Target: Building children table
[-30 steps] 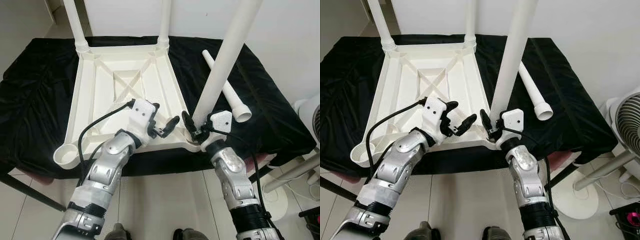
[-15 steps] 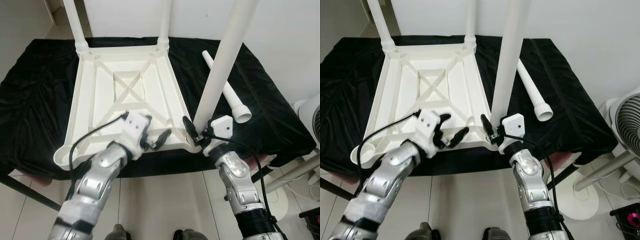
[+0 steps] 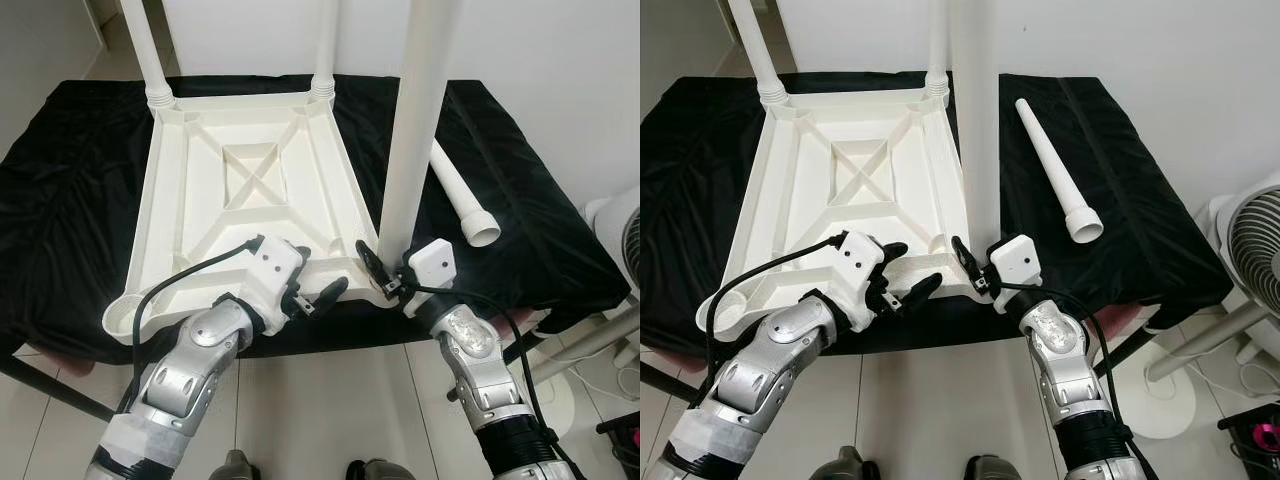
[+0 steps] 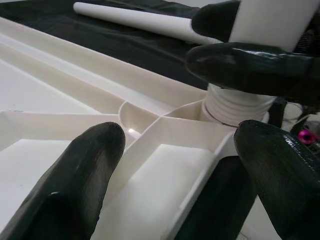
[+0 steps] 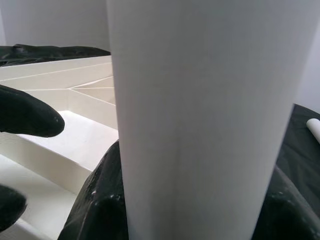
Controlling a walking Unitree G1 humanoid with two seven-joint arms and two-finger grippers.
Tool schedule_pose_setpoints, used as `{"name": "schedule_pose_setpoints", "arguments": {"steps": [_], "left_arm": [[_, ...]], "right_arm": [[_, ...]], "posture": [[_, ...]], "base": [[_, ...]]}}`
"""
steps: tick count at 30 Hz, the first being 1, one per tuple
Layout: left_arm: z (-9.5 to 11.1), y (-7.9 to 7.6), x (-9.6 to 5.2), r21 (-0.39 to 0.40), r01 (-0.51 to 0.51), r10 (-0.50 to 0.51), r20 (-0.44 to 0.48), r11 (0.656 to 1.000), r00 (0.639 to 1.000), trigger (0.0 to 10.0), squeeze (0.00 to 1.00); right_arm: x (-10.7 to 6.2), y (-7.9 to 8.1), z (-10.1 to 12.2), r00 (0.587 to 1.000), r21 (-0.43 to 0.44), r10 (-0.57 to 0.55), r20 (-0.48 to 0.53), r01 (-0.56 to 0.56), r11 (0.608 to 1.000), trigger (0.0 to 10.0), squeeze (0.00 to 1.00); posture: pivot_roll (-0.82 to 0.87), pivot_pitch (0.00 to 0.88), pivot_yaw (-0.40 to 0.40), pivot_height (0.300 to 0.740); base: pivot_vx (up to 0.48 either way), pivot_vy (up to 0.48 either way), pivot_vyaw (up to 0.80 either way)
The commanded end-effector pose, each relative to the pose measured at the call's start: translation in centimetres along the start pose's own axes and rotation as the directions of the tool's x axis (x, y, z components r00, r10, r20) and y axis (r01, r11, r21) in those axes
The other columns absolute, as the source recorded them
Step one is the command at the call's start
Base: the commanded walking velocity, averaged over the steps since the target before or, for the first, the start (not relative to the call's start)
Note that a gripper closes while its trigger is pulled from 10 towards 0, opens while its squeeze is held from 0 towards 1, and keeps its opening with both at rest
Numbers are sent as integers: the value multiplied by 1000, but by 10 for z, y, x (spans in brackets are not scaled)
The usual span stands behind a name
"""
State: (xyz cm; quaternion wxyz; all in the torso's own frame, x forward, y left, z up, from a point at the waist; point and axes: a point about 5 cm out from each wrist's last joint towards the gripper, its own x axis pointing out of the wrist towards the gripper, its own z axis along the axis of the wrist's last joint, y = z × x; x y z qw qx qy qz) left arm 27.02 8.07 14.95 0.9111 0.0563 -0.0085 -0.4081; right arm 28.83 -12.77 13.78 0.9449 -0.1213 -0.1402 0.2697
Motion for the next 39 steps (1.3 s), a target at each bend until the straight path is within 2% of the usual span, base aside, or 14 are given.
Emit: {"name": "schedule_pose_setpoints", "arguments": {"steps": [1, 7, 8, 9, 11, 13, 21, 22, 25, 28, 30, 33, 36, 39], "left_arm": [[-2, -11, -3, -9, 186, -187, -12, 982, 982, 10000, 0], [1, -11, -5, -13, 186, -186, -17, 983, 982, 10000, 0], [1, -11, -6, -12, 188, -188, -19, 982, 982, 10000, 0], [1, -11, -6, -12, 188, -188, -19, 982, 982, 10000, 0], [1, -12, -8, -6, 196, -196, -29, 981, 980, 10000, 0], [1, -12, -9, -5, 198, -198, -32, 980, 980, 10000, 0], [2, -12, -9, -2, 195, -195, -31, 981, 980, 10000, 0], [3, -12, -9, -2, 195, -195, -31, 981, 980, 10000, 0], [3, -12, -9, -1, 194, -194, -32, 981, 980, 10000, 0], [3, -12, -9, 2, 191, -191, -33, 982, 981, 10000, 0], [3, -12, -10, 2, 188, -188, -34, 982, 982, 10000, 0], [3, -11, -12, 1, 180, -180, -40, 984, 983, 10000, 0], [2, -10, -13, 0, 178, -178, -45, 984, 983, 10000, 0], [2, -10, -13, 2, 176, -176, -46, 984, 983, 10000, 0]], "right_arm": [[-10, 6, -22, 993, 35, 29, -112, -25, 999, 10000, 0], [-12, 2, -24, 994, 83, -6, -110, 15, 996, 10000, 0], [-12, -1, -25, 994, 126, -32, -109, 46, 991, 10000, 0], [-12, -1, -25, 994, 126, -32, -109, 46, 991, 10000, 0], [-11, -5, -27, 990, 208, -77, -120, 101, 973, 10000, 0], [-11, -6, -28, 987, 237, -93, -128, 122, 964, 10000, 0], [-7, -4, -31, 978, 269, -122, -168, 164, 949, 10000, 0], [-6, -3, -33, 974, 301, -130, -185, 182, 936, 10000, 0], [-6, -3, -34, 970, 322, -145, -194, 203, 925, 10000, 0], [-8, 0, -31, 978, 322, -145, -150, 187, 928, 10000, 0], [-11, 4, -29, 984, 285, -135, -113, 162, 945, 10000, 0], [-20, 14, -26, 990, 275, -138, -33, 142, 951, 10000, 0], [-22, 16, -28, 988, 313, -151, -44, 157, 937, 10000, 0], [-22, 15, -27, 986, 301, -159, -45, 165, 939, 10000, 0]], "posture": [[-32, 81, 22, 740], [-31, 84, 25, 740], [-30, 84, 24, 740], [-30, 84, 24, 740], [-28, 86, 24, 740], [-28, 86, 24, 740], [-26, 81, 23, 740], [-25, 79, 22, 740], [-25, 78, 22, 740], [-23, 75, 21, 740], [-21, 76, 21, 740], [-18, 74, 24, 740], [-18, 74, 25, 740], [-18, 74, 26, 740]], "base": [[0, 0, 0], [0, 0, 0], [0, 0, 0], [0, 0, 0], [0, 0, 0], [0, 0, 0], [0, 0, 0], [0, 0, 0], [0, 0, 0], [0, 0, 0], [0, 0, 0], [0, 0, 0], [0, 0, 0], [0, 0, 0]]}}
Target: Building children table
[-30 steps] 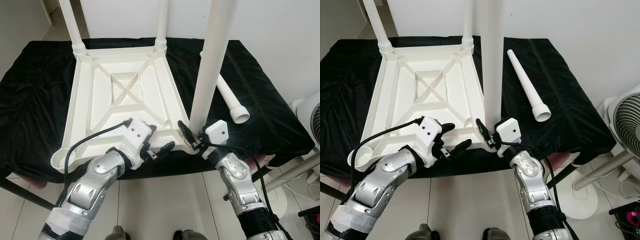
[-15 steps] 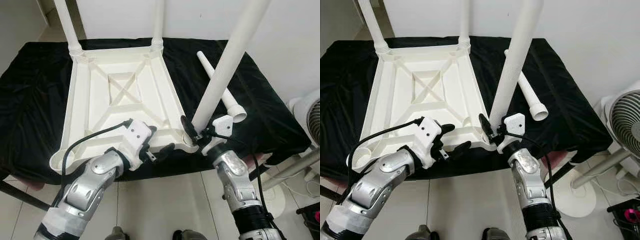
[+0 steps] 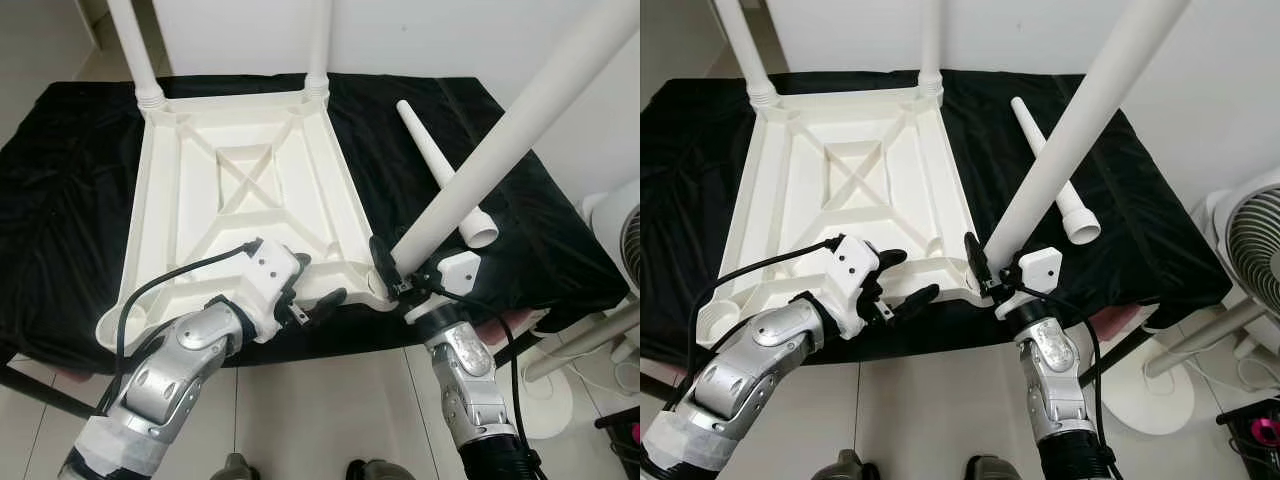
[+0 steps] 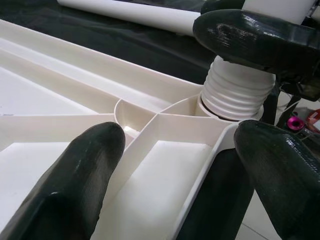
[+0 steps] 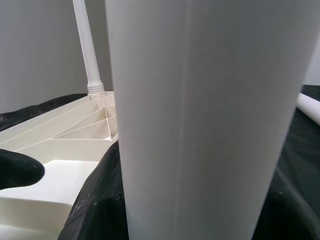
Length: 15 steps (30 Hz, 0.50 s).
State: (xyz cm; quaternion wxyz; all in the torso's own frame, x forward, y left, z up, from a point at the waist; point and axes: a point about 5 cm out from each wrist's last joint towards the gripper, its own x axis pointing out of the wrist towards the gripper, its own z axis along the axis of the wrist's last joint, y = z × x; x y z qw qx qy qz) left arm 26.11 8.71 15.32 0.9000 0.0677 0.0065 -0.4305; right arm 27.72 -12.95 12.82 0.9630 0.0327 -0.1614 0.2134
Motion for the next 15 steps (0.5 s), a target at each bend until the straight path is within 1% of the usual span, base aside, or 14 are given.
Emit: {"name": "schedule_pose_setpoints", "arguments": {"steps": [1, 2, 4, 5, 7, 8, 9, 10, 11, 14, 15], "left_arm": [[-1, -7, -2, -1, 125, -125, -12, 992, 992, 10000, 0], [-1, -7, -2, -1, 125, -125, -12, 992, 992, 10000, 0], [-1, -6, -2, 3, 123, -123, -13, 992, 992, 10000, 0], [-1, -6, -2, 3, 123, -123, -13, 992, 992, 10000, 0], [0, -5, -1, 7, 122, -121, -13, 993, 993, 10000, 0], [0, -5, -1, 7, 122, -121, -13, 993, 993, 10000, 0], [1, -5, -1, 8, 121, -120, -12, 993, 993, 10000, 0], [1, -4, -1, 9, 119, -119, -11, 993, 993, 10000, 0], [1, -4, -1, 9, 119, -119, -11, 993, 993, 10000, 0], [2, -4, -1, 11, 116, -116, -11, 993, 993, 10000, 0], [2, -3, -1, 11, 113, -113, -11, 993, 993, 10000, 0]], "right_arm": [[-10, 0, -22, 990, -5, -16, -142, 15, 1000, 10000, 0], [-10, 0, -22, 990, -5, -16, -142, 15, 1000, 10000, 0], [-7, -1, -24, 983, -49, 1, -182, -10, 999, 10000, 0], [-7, -1, -24, 983, -49, 1, -182, -10, 999, 10000, 0], [-3, 0, -26, 973, -72, 33, -229, -51, 996, 10000, 0], [-3, 0, -26, 973, -72, 33, -229, -51, 996, 10000, 0], [-1, 0, -27, 969, -82, 53, -242, -75, 994, 10000, 0], [0, 1, -27, 963, -75, 75, -258, -97, 992, 10000, 0], [0, 1, -27, 963, -75, 75, -258, -97, 992, 10000, 0], [4, -2, -27, 954, -102, 95, -284, -128, 986, 10000, 0], [6, -3, -26, 952, -124, 102, -289, -143, 982, 10000, 0]], "posture": [[-20, 74, 29, 740], [-20, 74, 29, 740], [-20, 74, 30, 740], [-20, 74, 30, 740], [-22, 75, 30, 740], [-22, 75, 30, 740], [-21, 74, 29, 740], [-20, 75, 26, 740], [-20, 75, 26, 740], [-19, 77, 23, 740], [-17, 79, 21, 740]], "base": [[0, 0, 0], [0, 0, 0], [0, 0, 0], [0, 0, 0], [0, 0, 0], [0, 0, 0], [0, 0, 0], [0, 0, 0], [0, 0, 0], [0, 0, 0], [0, 0, 0]]}}
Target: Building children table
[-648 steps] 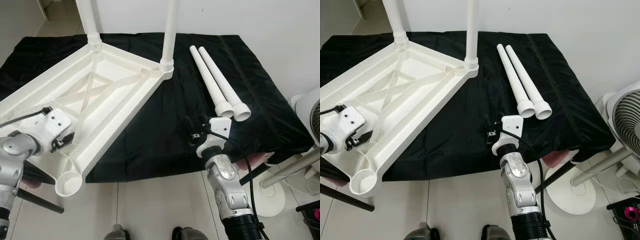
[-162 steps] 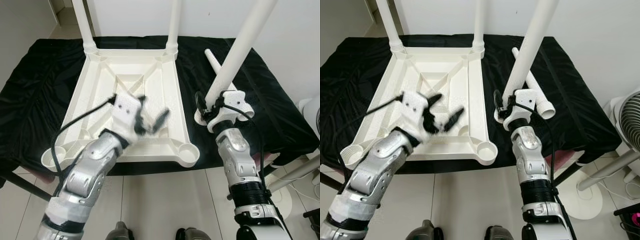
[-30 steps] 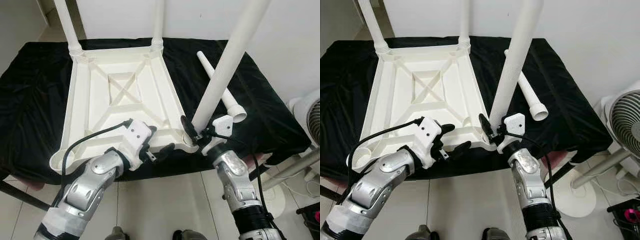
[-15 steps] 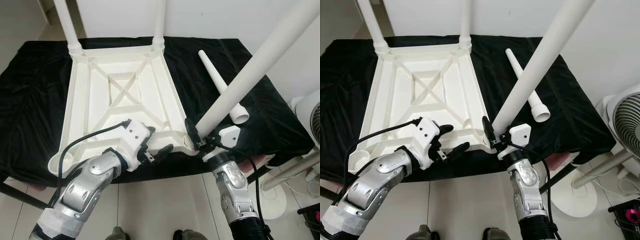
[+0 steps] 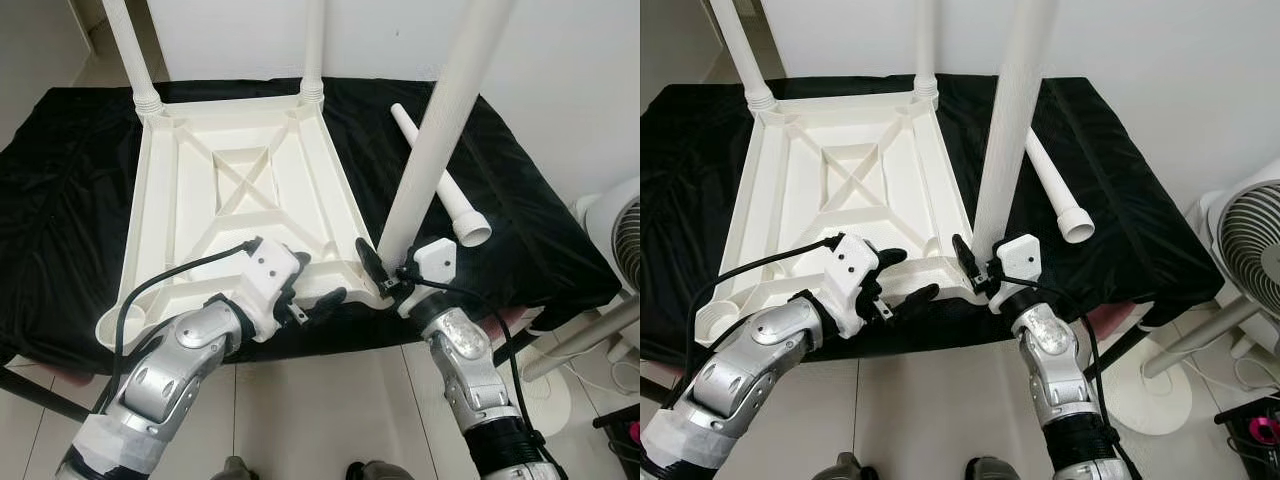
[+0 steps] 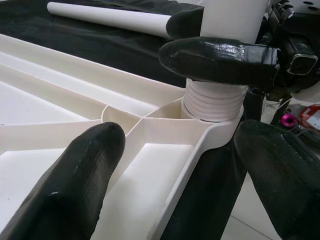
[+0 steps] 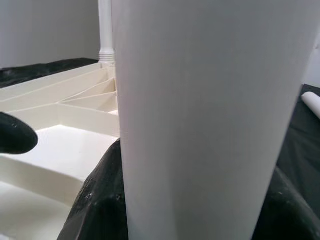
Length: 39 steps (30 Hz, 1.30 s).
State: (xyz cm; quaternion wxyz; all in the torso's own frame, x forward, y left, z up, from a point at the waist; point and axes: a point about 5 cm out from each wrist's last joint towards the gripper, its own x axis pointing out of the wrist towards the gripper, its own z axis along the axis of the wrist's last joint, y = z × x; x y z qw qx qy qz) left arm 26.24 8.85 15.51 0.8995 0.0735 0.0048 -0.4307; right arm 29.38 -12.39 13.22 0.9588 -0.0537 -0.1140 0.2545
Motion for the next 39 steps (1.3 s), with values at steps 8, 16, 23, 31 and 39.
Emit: {"name": "schedule_pose_setpoints", "arguments": {"steps": [8, 16, 23, 31, 39], "left_arm": [[2, -4, -1, 0, 99, -99, -3, 995, 995, 10000, 0], [3, -5, -2, -2, 98, -98, -1, 995, 995, 10000, 0], [3, -6, -2, -3, 96, -96, 1, 995, 995, 10000, 0], [3, -6, -1, -9, 93, -93, 5, 996, 996, 10000, 0], [2, -8, -1, -15, 102, -102, 2, 995, 995, 10000, 0]], "right_arm": [[-3, -2, -27, 985, 24, 24, -171, -20, 1000, 10000, 0], [2, -9, -31, 976, 115, -71, -207, 97, 989, 10000, 0], [6, -3, -31, 975, 166, -87, -205, 123, 978, 10000, 0], [10, -1, -28, 972, 123, -125, -197, 151, 981, 10000, 0], [17, 13, -19, 937, 152, -317, -146, 338, 929, 10000, 0]], "posture": [[-14, 88, 23, 740], [-15, 100, 21, 740], [-16, 101, 19, 740], [-17, 99, 12, 740], [-19, 98, 6, 740]], "base": [[0, 0, 0], [0, 0, 0], [0, 0, 0], [0, 0, 0], [0, 0, 0]]}}
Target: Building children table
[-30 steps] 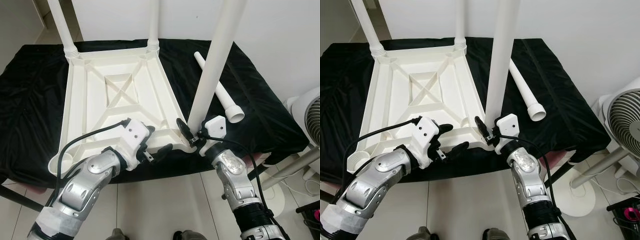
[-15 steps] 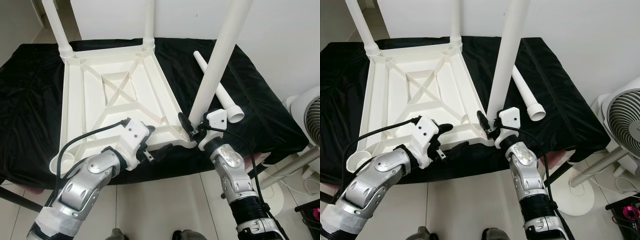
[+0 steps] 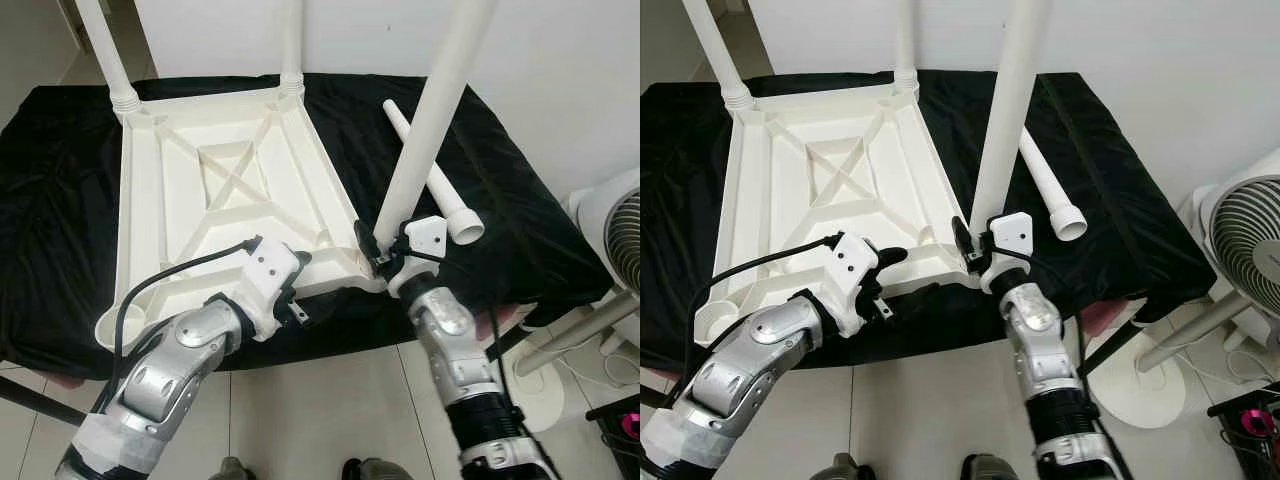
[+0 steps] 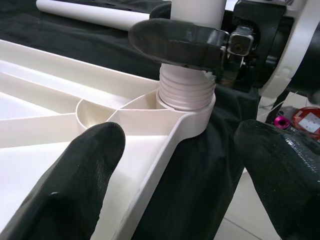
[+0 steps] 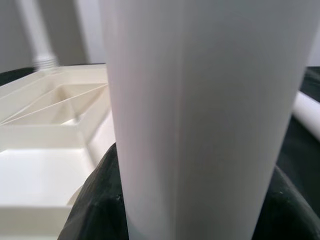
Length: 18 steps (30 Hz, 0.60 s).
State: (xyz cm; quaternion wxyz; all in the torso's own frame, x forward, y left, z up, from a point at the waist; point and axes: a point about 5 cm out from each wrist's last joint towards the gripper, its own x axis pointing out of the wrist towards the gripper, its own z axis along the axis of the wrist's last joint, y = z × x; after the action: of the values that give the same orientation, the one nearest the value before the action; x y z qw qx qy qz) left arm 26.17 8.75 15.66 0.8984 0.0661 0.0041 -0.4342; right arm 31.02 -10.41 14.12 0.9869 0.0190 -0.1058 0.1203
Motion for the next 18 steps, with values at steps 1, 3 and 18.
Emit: {"name": "schedule_pose_setpoints", "arguments": {"steps": [1, 3, 18], "left_arm": [[0, -7, -1, -3, 94, -94, -7, 996, 996, 10000, 0], [1, -8, -1, -8, 102, -102, -7, 995, 995, 10000, 0], [0, -10, -3, -19, 103, -103, -9, 994, 995, 10000, 0]], "right_arm": [[-9, -1, -24, 991, 39, -53, -125, 58, 998, 10000, 0], [-9, 8, -24, 987, 54, -109, -116, 116, 992, 10000, 0], [-6, 20, -19, 990, 64, -103, -92, 109, 992, 10000, 0]], "posture": [[-19, 98, 6, 740], [-19, 98, 6, 740], [-3, 92, -4, 740]], "base": [[0, 0, 0], [0, 0, 0], [0, 0, 0]]}}
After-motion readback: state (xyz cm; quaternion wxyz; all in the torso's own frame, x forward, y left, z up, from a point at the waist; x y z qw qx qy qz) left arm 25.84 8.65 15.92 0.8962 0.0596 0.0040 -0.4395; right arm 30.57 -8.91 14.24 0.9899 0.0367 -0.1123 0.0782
